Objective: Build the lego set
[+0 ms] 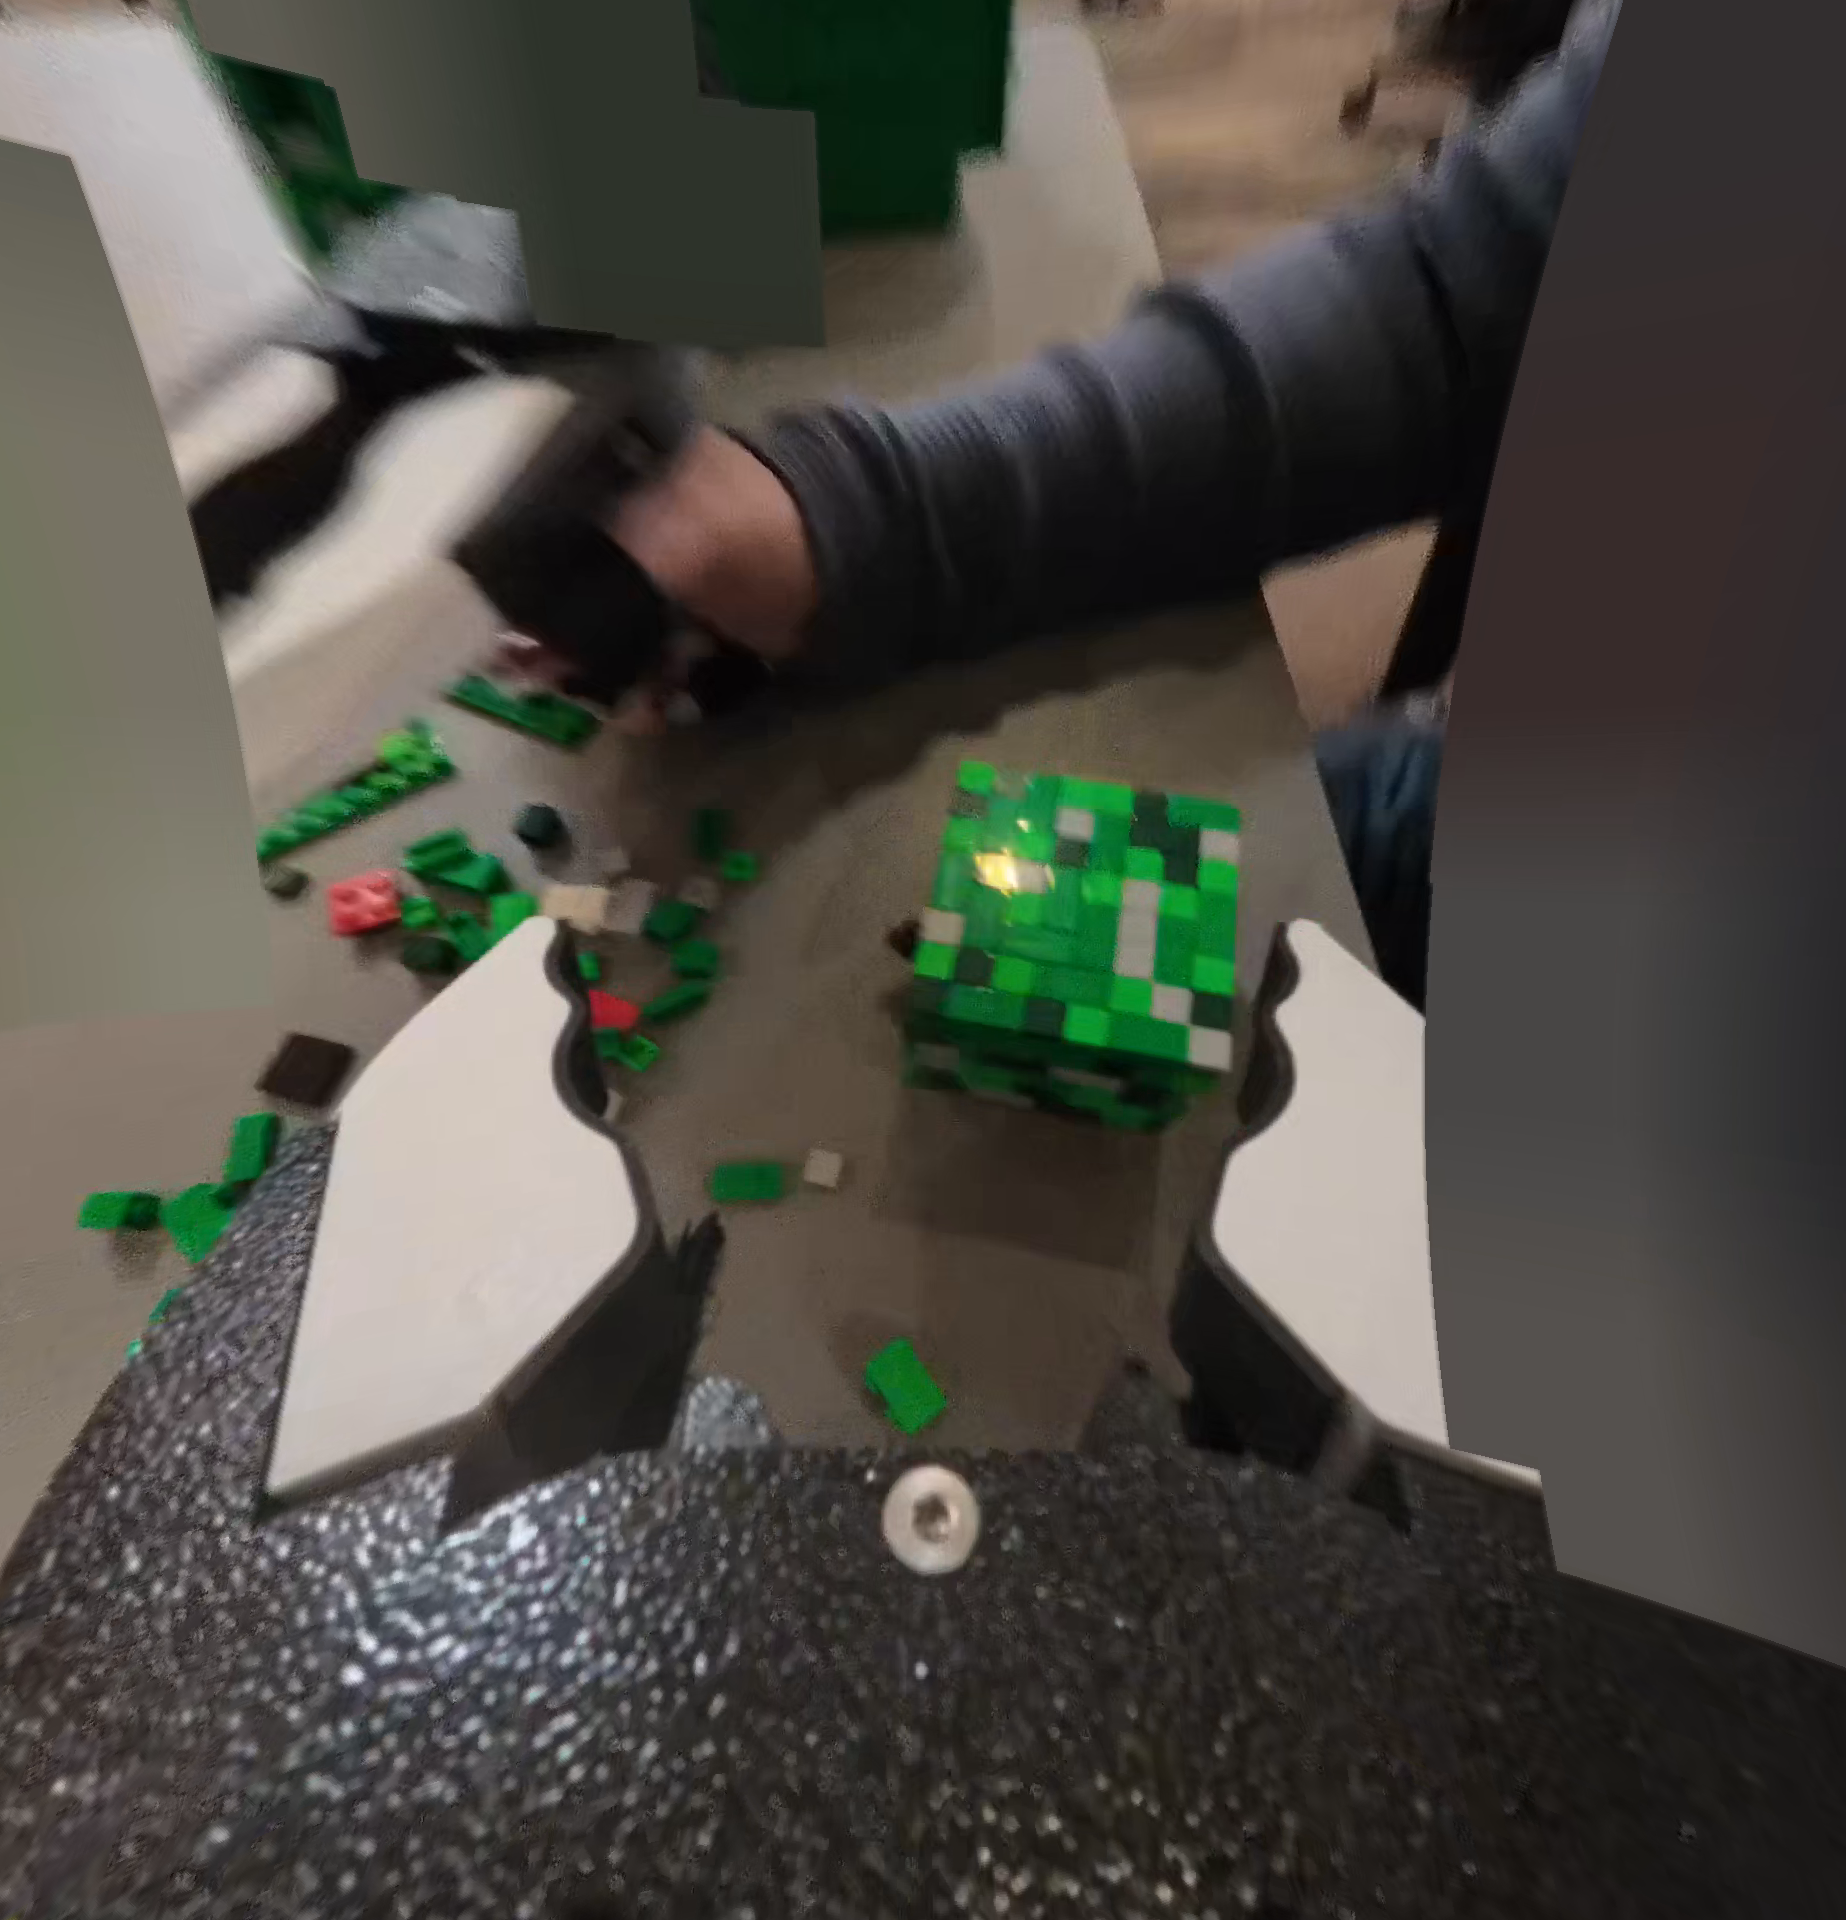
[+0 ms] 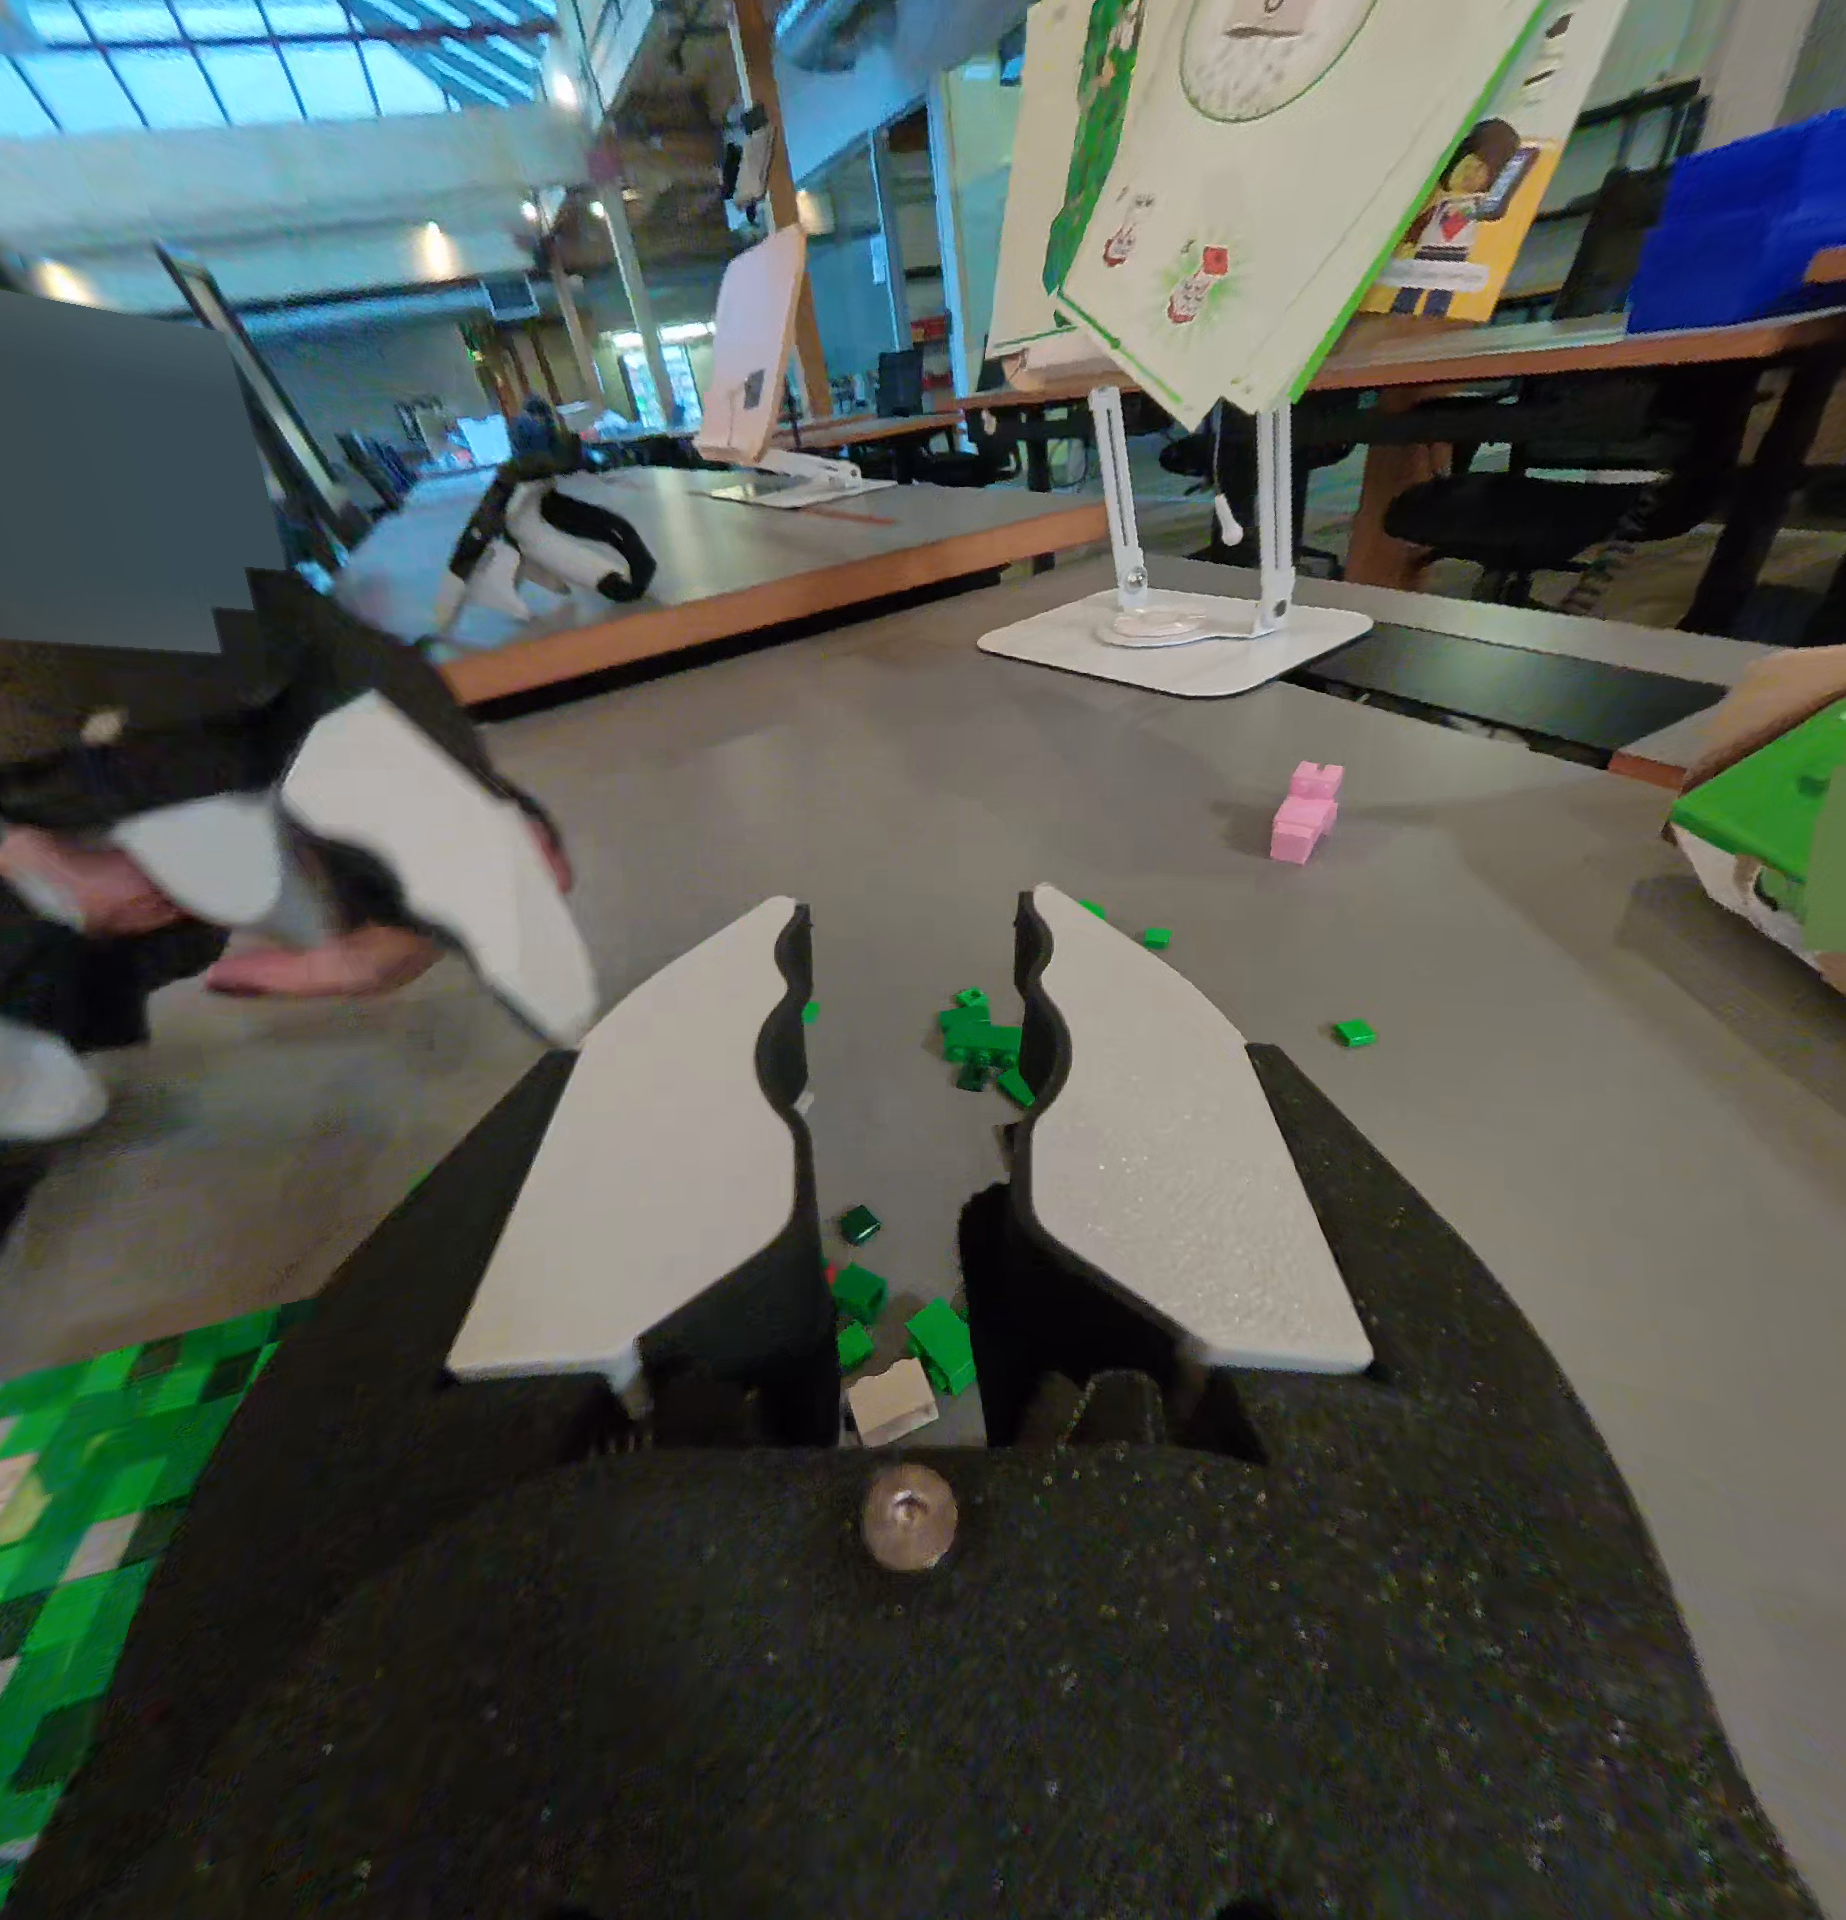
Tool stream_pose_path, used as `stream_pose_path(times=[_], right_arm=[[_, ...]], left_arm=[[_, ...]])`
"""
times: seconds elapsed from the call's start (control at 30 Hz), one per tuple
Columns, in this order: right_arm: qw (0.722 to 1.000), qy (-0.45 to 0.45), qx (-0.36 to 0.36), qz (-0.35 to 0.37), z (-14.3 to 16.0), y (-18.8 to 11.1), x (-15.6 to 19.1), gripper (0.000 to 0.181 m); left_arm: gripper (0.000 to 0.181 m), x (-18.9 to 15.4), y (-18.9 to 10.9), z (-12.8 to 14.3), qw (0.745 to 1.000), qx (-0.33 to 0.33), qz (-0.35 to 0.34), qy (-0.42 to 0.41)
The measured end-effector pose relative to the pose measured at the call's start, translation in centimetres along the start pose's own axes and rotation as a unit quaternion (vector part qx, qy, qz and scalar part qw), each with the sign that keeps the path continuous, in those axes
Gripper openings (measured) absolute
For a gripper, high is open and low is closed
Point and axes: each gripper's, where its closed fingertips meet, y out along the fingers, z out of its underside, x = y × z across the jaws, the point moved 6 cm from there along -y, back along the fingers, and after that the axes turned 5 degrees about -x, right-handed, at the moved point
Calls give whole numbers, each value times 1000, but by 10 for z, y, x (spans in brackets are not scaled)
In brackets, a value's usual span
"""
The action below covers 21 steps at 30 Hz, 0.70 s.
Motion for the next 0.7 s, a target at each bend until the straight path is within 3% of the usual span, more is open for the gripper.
stream_pose_path(times=[0.07,0.2,0.23,0.27,0.37,0.47,0.57,0.7], right_arm=[[1000,18,-5,-6,0,-2,-1,40],[999,14,-2,-29,-1,-7,2,51],[998,11,3,-56,-3,-8,7,52],[995,7,10,-96,-4,-10,14,52],[985,1,46,-166,-7,-19,27,66],[977,20,67,-201,-10,-26,31,83],[970,42,113,-212,0,-24,30,98],[957,22,190,-219,27,-16,34,109]], left_arm=[[126,-15,15,9,996,77,10,36],[117,-29,40,28,978,180,-3,108],[98,-26,43,31,974,186,-24,129],[90,-27,44,29,977,169,-19,126],[88,-14,39,30,984,144,-49,95],[87,16,18,21,995,38,-92,-22],[86,43,-3,18,988,-46,-83,-120],[86,58,-6,19,987,-53,-37,-148]])
